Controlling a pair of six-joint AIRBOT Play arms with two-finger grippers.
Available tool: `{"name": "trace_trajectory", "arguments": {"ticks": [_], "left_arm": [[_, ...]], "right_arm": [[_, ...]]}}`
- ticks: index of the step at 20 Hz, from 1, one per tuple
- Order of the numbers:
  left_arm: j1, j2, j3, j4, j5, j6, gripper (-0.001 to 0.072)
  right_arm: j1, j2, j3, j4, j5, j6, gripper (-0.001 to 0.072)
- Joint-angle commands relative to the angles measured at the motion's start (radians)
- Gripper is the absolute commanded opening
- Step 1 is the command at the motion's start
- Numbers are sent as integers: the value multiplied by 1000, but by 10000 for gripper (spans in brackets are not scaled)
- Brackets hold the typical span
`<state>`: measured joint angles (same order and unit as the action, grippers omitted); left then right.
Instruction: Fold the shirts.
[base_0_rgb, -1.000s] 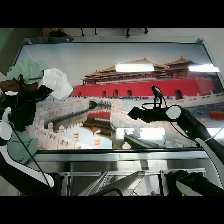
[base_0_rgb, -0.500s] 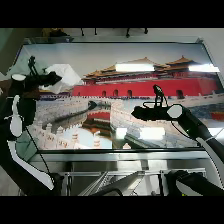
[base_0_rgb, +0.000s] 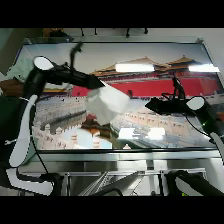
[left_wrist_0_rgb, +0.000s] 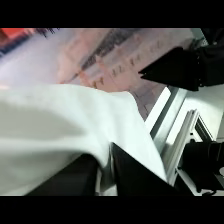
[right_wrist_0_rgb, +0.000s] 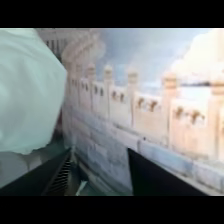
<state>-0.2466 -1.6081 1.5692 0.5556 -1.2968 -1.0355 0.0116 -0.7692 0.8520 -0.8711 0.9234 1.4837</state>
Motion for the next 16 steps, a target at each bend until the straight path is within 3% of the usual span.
{"name": "trace_trajectory", "arguments": {"ticks": [1,3,6,8,11,13,16], "left_arm": [[-132,34,-144,2,75,-21,689],[-122,34,-134,2,55,-41,694],[-28,37,-110,26,-100,-109,692],[27,64,-208,150,-132,-170,692],[52,128,-499,155,22,-172,693],[41,132,-643,69,172,-119,693],[-9,74,-726,-82,294,-17,693]], "right_arm": [[-100,19,5,1,145,-34,597],[-155,35,12,1,196,-48,602],[-267,60,21,1,256,-87,602],[-314,50,13,1,283,-111,602],[-275,-11,-30,26,265,-180,602],[-195,-88,-64,87,213,-227,602],[-47,-229,-69,154,109,-259,602]]}}
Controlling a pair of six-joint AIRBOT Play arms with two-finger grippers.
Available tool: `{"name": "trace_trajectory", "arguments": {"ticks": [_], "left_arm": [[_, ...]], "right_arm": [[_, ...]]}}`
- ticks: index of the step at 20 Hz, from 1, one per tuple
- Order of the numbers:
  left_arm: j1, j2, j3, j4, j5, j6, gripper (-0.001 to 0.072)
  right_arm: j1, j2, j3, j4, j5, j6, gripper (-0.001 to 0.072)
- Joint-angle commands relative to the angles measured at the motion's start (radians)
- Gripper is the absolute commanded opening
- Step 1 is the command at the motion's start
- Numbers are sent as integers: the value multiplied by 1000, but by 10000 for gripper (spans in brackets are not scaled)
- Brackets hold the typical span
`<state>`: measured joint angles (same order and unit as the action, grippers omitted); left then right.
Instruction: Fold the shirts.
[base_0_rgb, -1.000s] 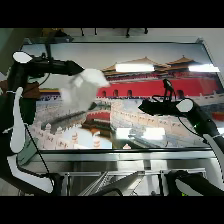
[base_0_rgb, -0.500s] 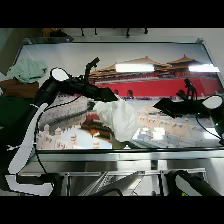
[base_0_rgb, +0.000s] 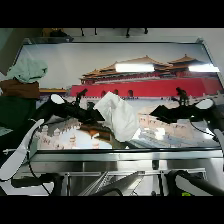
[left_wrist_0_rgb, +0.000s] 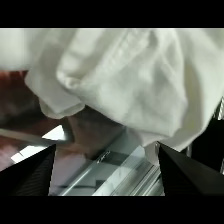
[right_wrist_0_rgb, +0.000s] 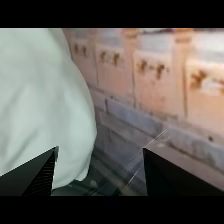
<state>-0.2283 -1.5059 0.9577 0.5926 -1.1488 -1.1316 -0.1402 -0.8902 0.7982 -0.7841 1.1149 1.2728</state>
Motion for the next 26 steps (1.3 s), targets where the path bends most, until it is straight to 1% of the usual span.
{"name": "trace_trajectory", "arguments": {"ticks": [1,2,4,5,6,7,8,9,10,12,14,15,16,18,20,23,25,26], "left_arm": [[-45,-61,-113,-162,172,103,693],[-60,-90,-101,-196,189,126,693],[-74,-149,-36,-196,162,138,692],[-74,-168,0,-195,148,138,667],[-74,-180,33,-192,140,140,543],[-74,-188,62,-192,130,152,410],[-74,-193,87,-191,127,156,233],[-74,-193,109,-192,126,169,17],[-74,-192,132,-193,122,172,13],[-74,-155,185,-192,80,186,10],[-63,-50,248,-191,64,187,9],[-44,17,293,-187,52,169,9],[-23,81,347,-164,31,131,10],[21,207,474,-58,-19,31,10],[48,324,593,37,-41,-54,9],[28,447,711,45,-43,-80,10],[-27,499,742,50,-44,-83,9],[-55,517,739,89,-46,-98,10]], "right_arm": [[140,-151,-15,96,-111,-67,602],[165,-195,-14,142,-126,-93,602],[193,-270,-14,280,-128,-188,601],[196,-294,-14,351,-128,-240,600],[196,-312,-14,418,-127,-293,598],[196,-322,-14,471,-121,-328,541],[195,-325,-14,515,-100,-372,283],[193,-323,-10,550,-65,-422,28],[192,-320,2,575,-31,-441,17],[172,-286,59,588,31,-439,16],[119,-220,174,601,97,-435,16],[80,-180,246,620,119,-434,15],[30,-133,330,640,132,-430,15],[-68,-40,499,651,135,-405,15],[-136,38,647,651,130,-382,15],[-156,139,776,651,93,-382,15],[-155,192,782,645,91,-375,16],[-155,201,782,625,98,-348,16]]}}
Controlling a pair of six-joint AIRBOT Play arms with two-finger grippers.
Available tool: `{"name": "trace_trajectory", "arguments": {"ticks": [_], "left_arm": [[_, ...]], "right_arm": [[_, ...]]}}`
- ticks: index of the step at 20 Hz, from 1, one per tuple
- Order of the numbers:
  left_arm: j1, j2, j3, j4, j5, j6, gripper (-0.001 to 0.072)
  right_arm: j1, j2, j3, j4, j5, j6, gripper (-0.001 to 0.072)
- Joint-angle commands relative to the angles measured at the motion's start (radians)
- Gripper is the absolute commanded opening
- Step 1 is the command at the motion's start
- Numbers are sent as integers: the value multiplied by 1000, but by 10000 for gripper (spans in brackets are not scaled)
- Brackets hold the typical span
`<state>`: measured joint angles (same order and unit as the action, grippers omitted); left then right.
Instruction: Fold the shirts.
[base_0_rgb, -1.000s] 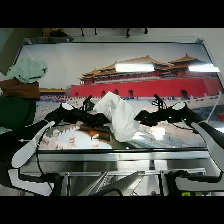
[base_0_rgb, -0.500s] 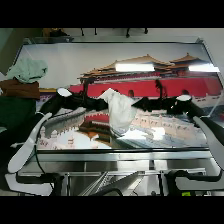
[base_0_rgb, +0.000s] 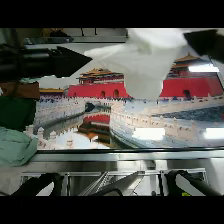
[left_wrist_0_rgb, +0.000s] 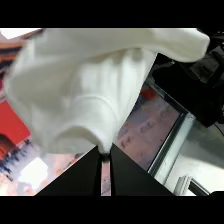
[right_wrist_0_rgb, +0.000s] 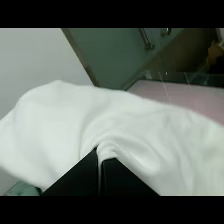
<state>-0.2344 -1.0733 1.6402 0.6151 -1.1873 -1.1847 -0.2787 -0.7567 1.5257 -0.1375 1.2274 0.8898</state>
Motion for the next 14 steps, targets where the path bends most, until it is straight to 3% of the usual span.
{"name": "trace_trajectory", "arguments": {"ticks": [1,3,6,8,9,11,12,13,14], "left_arm": [[-87,98,39,134,-10,-77,10],[-151,121,-56,244,-3,-121,10],[-189,106,-266,276,45,-137,10],[-188,58,-407,277,99,-132,11],[-182,23,-467,277,130,-119,11],[-155,-76,-570,277,191,-105,59],[-132,-126,-598,279,199,-106,486],[-97,-174,-607,275,182,-118,683],[-52,-216,-602,275,134,-118,695]], "right_arm": [[-16,70,51,-42,-2,60,16],[-8,54,7,-45,27,72,16],[99,-3,-182,-46,27,68,17],[222,-66,-350,-46,-25,-5,18],[289,-109,-437,-48,-77,-58,53],[383,-210,-560,-98,-220,-123,424],[394,-262,-581,-134,-251,-124,495],[383,-309,-580,-151,-239,-123,515],[351,-328,-575,-147,-208,-123,515]]}}
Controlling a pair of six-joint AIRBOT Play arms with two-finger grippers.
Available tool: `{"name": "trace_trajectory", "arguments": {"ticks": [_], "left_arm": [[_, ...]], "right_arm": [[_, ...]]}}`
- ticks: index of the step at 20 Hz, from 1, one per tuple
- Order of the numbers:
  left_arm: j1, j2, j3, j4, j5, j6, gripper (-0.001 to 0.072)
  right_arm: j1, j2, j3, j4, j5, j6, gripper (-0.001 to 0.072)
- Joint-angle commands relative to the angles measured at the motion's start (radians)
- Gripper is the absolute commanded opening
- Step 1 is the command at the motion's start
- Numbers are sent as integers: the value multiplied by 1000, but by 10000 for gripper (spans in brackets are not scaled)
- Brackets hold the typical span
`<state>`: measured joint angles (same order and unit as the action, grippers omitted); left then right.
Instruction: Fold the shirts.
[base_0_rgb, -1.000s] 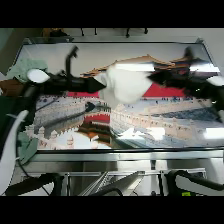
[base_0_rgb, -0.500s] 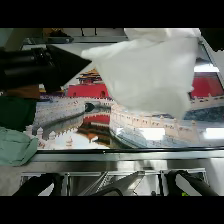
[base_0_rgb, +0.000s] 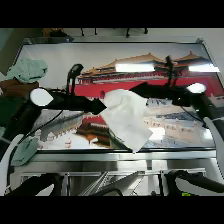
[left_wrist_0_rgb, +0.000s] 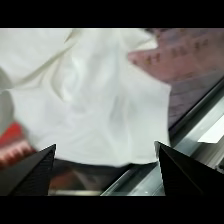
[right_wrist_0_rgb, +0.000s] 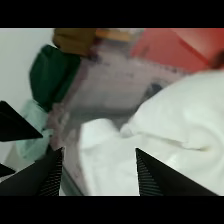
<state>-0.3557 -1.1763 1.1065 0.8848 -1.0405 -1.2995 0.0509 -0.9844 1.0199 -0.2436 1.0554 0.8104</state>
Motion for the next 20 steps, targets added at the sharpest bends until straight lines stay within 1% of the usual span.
{"name": "trace_trajectory", "arguments": {"ticks": [1,2,4,5,6,7,8,9,11,13,15,17,19,20], "left_arm": [[119,-150,-51,5,-87,-3,695],[168,-175,-34,5,-160,-1,695],[238,-180,-39,5,-249,-1,695],[251,-162,-69,5,-266,-1,695],[247,-134,-116,4,-260,-1,695],[228,-103,-173,4,-230,-1,694],[198,-75,-232,1,-180,-2,694],[160,-51,-291,-15,-111,-3,694],[59,-41,-398,-116,59,-2,694],[-47,-87,-443,-190,195,1,694],[-127,-165,-421,-215,259,1,694],[-183,-252,-361,-215,319,0,694],[-192,-332,-283,-211,320,0,693],[-185,-366,-243,-204,310,-1,693]], "right_arm": [[-31,-98,-59,-42,-1,-43,515],[-94,-84,-47,-43,32,-39,515],[-258,-27,-43,-72,89,-31,516],[-344,0,-43,-127,109,-2,543],[-414,19,-43,-202,113,44,658],[-475,27,-44,-283,113,85,681],[-516,22,-46,-333,112,100,680],[-547,8,-56,-351,112,103,681],[-564,-45,-77,-351,112,103,680],[-538,-116,-81,-348,112,103,680],[-483,-184,-81,-347,104,95,679],[-408,-248,-81,-347,64,93,678],[-334,-299,-77,-319,14,81,677],[-304,-317,-76,-270,-4,48,630]]}}
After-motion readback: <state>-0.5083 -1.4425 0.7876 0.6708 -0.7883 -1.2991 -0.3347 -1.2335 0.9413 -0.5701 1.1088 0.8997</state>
